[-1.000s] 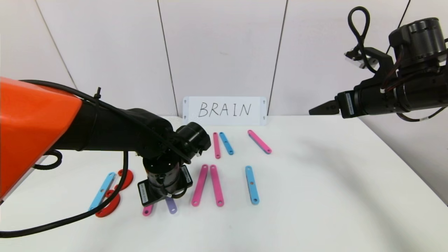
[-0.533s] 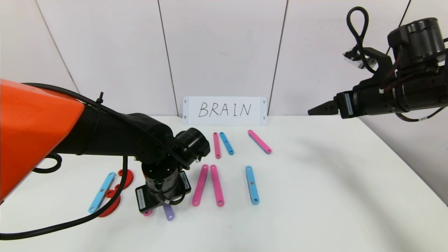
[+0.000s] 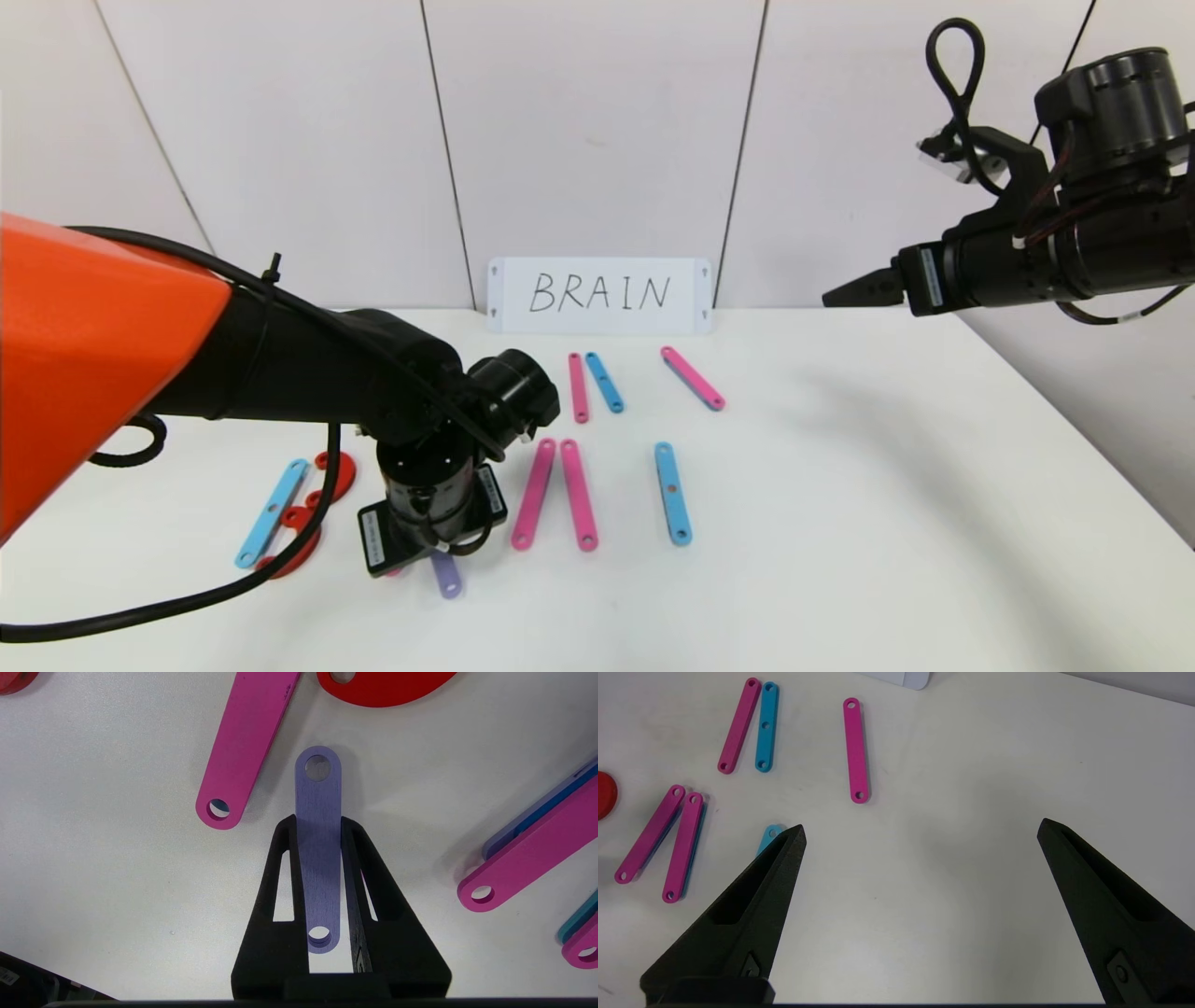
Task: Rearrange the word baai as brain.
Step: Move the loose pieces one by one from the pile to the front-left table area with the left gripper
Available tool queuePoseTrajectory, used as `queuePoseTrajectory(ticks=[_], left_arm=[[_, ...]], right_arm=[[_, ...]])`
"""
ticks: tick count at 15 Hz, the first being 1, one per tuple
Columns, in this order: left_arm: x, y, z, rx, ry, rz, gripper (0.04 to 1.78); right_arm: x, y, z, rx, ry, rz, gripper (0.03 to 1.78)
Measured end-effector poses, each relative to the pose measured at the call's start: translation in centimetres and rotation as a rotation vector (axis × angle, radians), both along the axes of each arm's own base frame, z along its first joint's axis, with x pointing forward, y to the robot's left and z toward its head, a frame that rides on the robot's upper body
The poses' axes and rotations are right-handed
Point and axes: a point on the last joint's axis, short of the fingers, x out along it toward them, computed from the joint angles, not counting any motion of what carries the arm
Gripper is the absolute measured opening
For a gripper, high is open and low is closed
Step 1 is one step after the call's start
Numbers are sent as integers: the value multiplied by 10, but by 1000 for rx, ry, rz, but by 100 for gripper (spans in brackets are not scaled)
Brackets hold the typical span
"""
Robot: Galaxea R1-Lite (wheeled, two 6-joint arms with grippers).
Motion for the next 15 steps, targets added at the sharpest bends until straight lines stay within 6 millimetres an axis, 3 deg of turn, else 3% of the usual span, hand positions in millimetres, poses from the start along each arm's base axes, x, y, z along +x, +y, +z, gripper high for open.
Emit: queuePoseTrajectory(ticks=[15], left_arm=[[2,-4,-7,-7,-2,-10,28]], right_arm=[[-1,0,1,0,-1,0,174]])
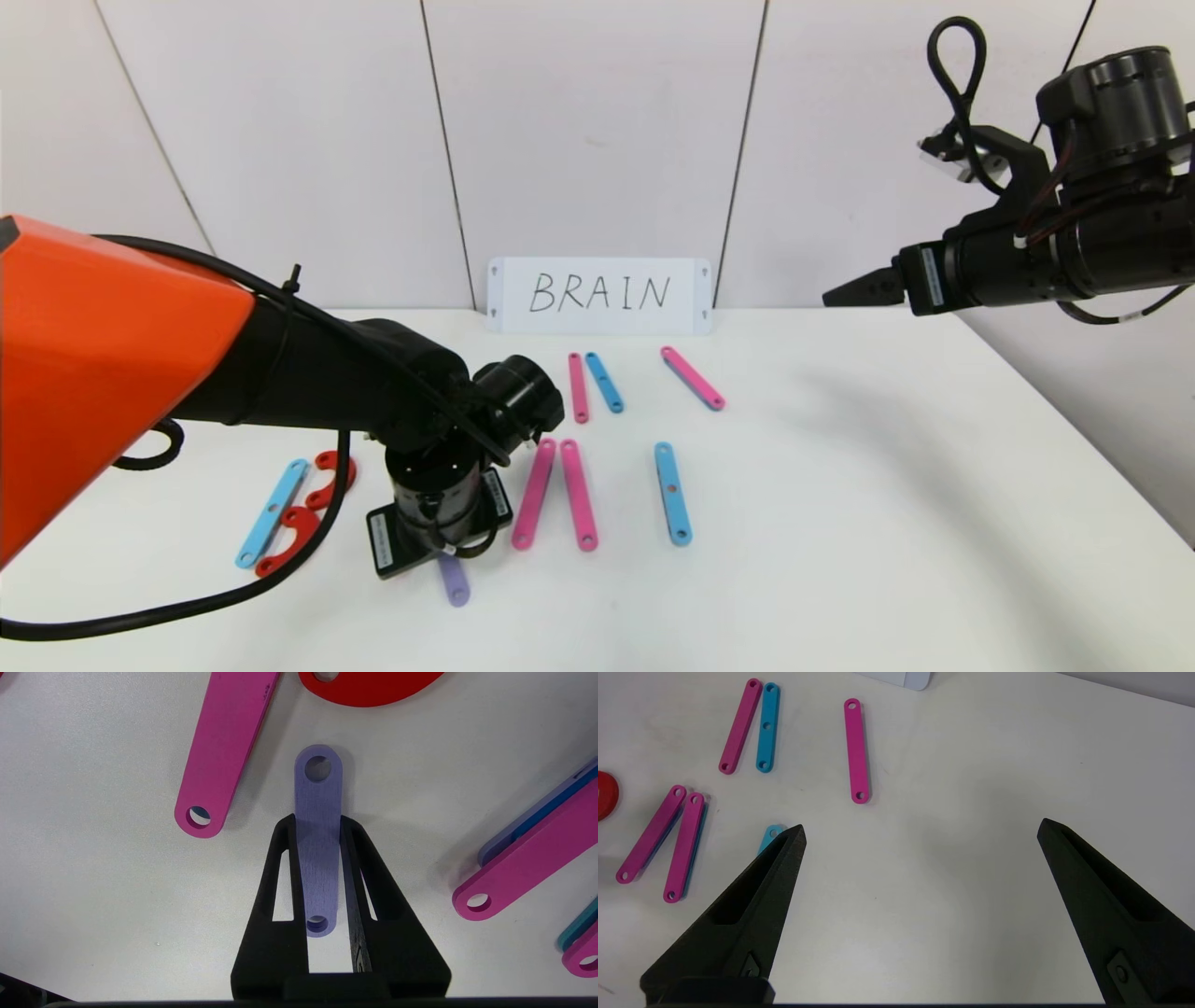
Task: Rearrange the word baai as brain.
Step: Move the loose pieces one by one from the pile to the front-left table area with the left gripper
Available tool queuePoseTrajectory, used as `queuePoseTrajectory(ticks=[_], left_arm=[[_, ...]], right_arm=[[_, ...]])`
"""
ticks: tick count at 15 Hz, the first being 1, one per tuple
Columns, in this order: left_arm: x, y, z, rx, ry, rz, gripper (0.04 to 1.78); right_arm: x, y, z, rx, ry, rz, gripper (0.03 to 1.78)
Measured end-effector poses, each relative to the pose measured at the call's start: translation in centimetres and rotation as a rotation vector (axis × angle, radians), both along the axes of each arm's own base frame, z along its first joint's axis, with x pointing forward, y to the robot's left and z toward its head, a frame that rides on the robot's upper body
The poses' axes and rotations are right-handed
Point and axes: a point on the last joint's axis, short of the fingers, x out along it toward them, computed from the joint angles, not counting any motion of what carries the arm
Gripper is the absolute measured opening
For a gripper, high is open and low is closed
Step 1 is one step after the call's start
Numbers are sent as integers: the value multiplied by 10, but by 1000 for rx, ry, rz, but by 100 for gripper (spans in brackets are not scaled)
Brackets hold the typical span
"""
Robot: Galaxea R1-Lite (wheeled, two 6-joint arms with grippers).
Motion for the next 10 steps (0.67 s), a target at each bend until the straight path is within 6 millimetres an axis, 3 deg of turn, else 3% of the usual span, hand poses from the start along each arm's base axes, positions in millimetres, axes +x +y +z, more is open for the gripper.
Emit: queuePoseTrajectory(ticks=[10], left_arm=[[-2,1,-1,13,11,4,28]], right_arm=[[0,0,0,0,1,0,174]])
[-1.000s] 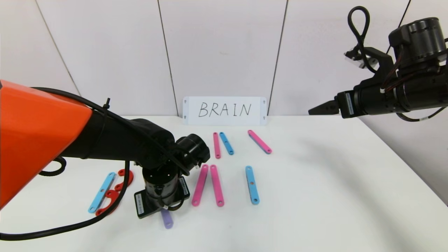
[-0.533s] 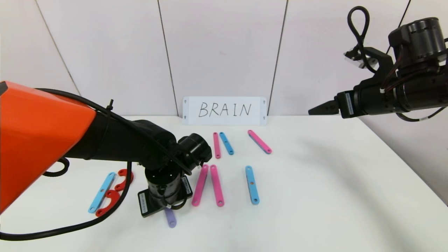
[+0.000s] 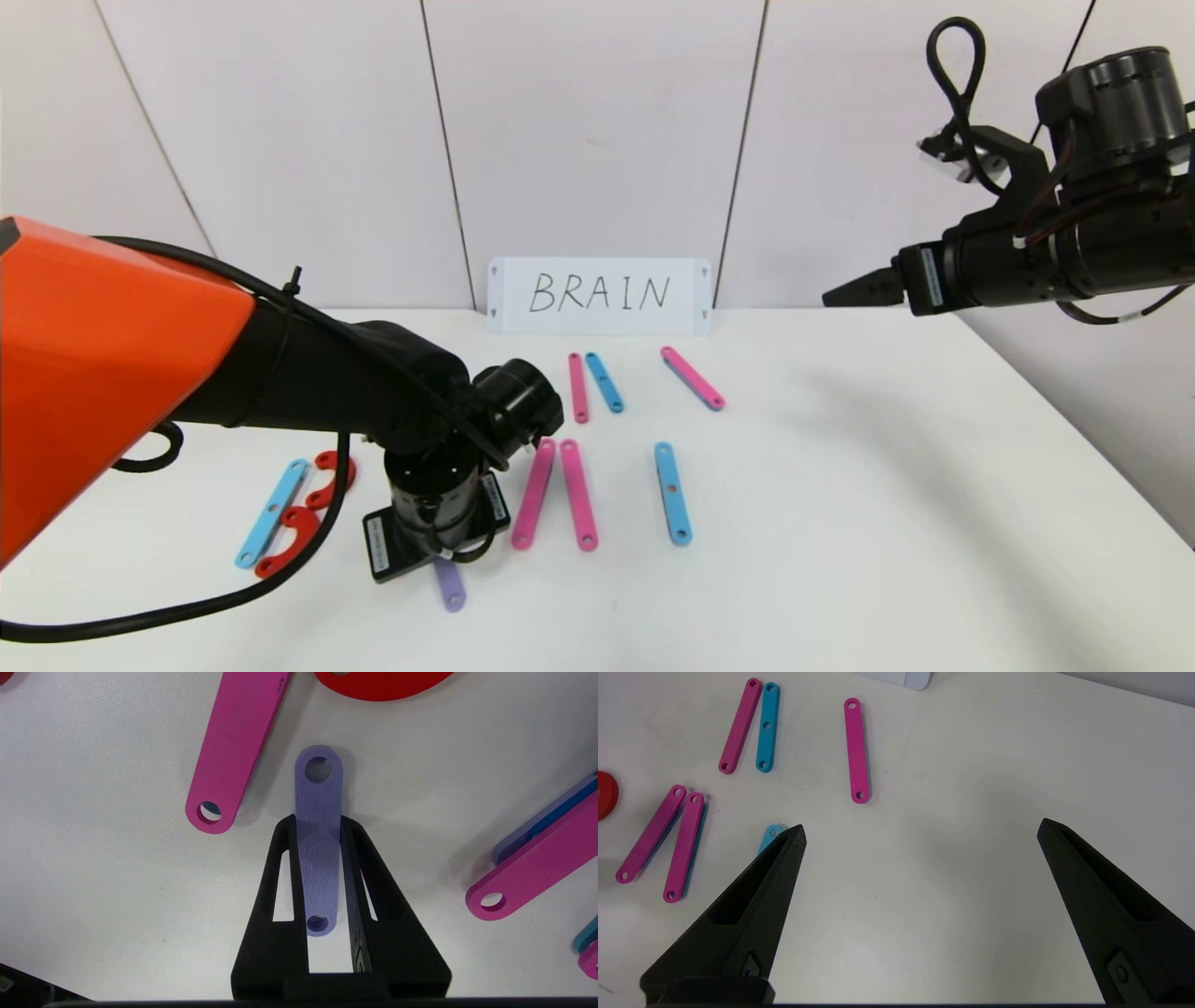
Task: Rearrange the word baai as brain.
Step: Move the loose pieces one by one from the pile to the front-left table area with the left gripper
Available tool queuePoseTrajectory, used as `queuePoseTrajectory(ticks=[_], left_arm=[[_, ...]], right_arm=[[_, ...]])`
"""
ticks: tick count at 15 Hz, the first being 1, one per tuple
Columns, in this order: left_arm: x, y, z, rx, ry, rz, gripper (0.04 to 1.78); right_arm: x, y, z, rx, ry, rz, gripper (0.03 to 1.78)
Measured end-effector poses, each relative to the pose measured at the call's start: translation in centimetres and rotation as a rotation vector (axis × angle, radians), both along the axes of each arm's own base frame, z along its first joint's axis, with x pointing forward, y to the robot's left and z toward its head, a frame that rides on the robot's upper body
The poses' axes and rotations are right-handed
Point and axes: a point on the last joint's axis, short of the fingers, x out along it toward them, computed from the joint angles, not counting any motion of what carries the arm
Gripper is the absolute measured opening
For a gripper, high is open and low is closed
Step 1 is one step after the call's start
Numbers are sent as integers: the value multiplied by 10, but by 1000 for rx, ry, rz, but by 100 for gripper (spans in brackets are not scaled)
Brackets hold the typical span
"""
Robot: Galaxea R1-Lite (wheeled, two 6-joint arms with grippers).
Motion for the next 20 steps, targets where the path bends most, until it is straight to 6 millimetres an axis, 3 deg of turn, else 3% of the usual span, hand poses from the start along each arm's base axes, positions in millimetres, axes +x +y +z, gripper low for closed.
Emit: queuePoseTrajectory(ticks=[4,7,9,13,15,17,20], left_arm=[[0,2,-1,0,-3,5,28],[0,2,-1,4,-3,5,42],[0,2,-1,4,-4,5,63],[-1,1,1,-2,-11,0,130],[-1,0,3,-12,-15,-6,154],[-2,-2,5,-18,-22,-15,169],[-4,-3,11,-27,-31,-27,173]], right_arm=[[0,0,0,0,0,0,174],[0,0,0,0,-1,0,174],[0,0,0,0,1,2,174],[0,1,0,0,1,2,174],[0,1,0,0,2,2,174],[0,1,-1,0,2,2,174],[0,1,-1,0,2,2,174]])
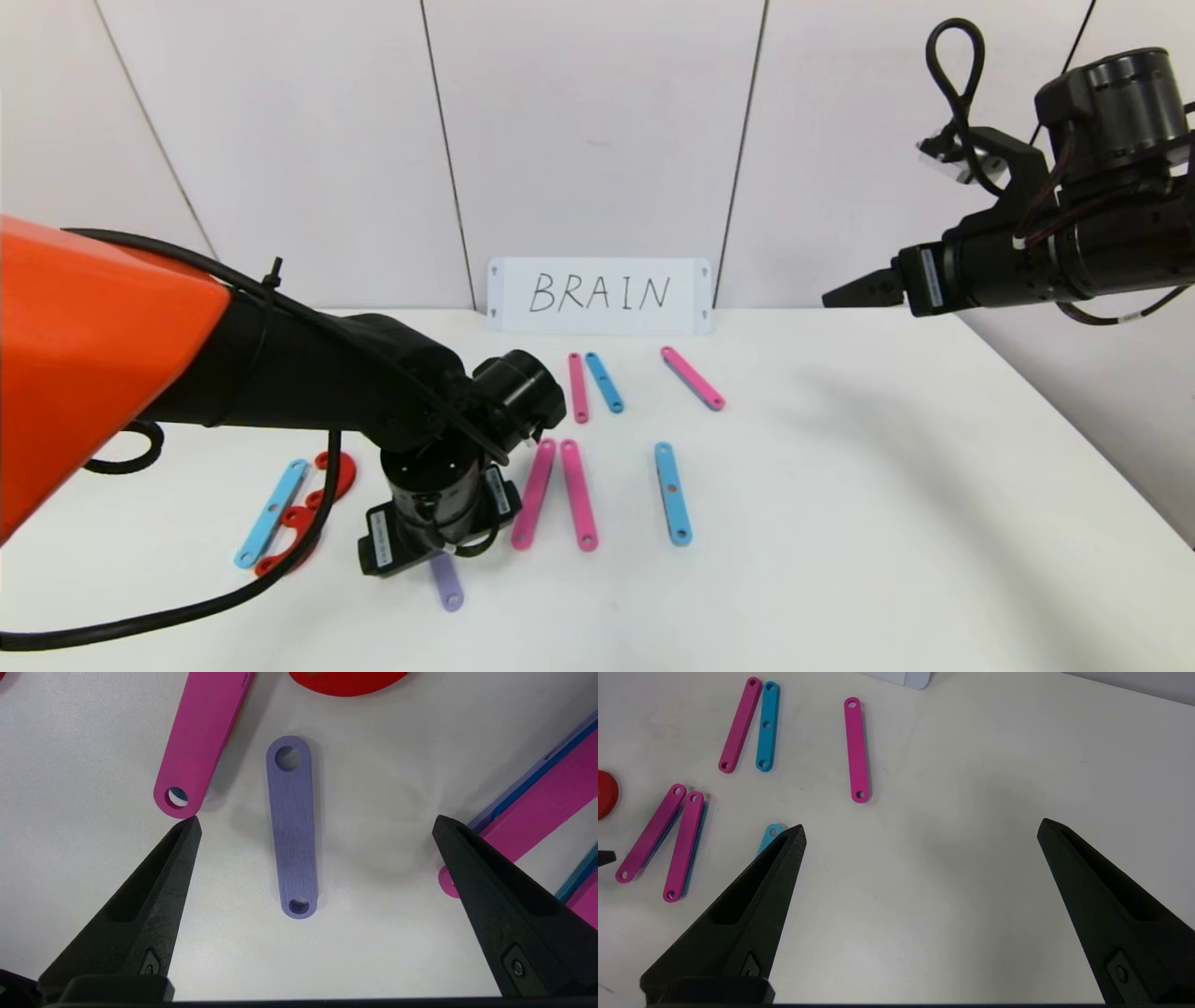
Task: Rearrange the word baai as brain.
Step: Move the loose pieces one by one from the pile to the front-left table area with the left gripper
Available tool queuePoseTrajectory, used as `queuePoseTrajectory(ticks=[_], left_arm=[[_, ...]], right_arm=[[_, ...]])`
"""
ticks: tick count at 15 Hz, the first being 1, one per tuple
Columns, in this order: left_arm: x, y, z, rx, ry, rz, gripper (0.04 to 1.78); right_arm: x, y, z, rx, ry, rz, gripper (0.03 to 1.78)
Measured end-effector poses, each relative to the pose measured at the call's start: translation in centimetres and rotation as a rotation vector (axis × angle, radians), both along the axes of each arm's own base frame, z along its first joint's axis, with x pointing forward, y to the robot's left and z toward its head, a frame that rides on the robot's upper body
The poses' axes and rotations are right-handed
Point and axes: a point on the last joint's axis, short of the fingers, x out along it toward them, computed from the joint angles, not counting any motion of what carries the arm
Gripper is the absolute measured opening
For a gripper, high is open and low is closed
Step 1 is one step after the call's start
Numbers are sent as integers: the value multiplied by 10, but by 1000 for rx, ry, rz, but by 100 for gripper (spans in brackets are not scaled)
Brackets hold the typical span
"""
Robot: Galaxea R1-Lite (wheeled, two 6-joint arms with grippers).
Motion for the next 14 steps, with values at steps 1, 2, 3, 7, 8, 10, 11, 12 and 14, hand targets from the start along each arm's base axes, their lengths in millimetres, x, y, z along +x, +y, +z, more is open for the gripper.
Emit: queuePoseTrajectory(ticks=[1,2,3,7,8,10,11,12,14], left_arm=[[-1,1,3,-3,-3,-5,173],[-2,2,7,-6,-9,-8,173],[-4,3,12,-9,-16,-17,173],[-12,13,37,-3,-65,-131,173],[-13,17,44,0,-78,-175,173],[-16,28,59,-15,-97,-284,173],[-17,32,67,-32,-111,-351,173],[-17,38,75,-56,-131,-428,173],[-18,49,89,-97,-173,-560,173]], right_arm=[[0,0,0,0,0,0,174],[0,0,0,0,1,0,174],[0,0,0,0,0,0,174],[0,0,0,0,0,0,174],[0,0,0,0,1,0,174],[0,0,0,0,0,0,174],[0,0,0,1,-1,0,174],[0,0,0,1,-2,0,174],[1,0,0,1,-4,-1,174]])
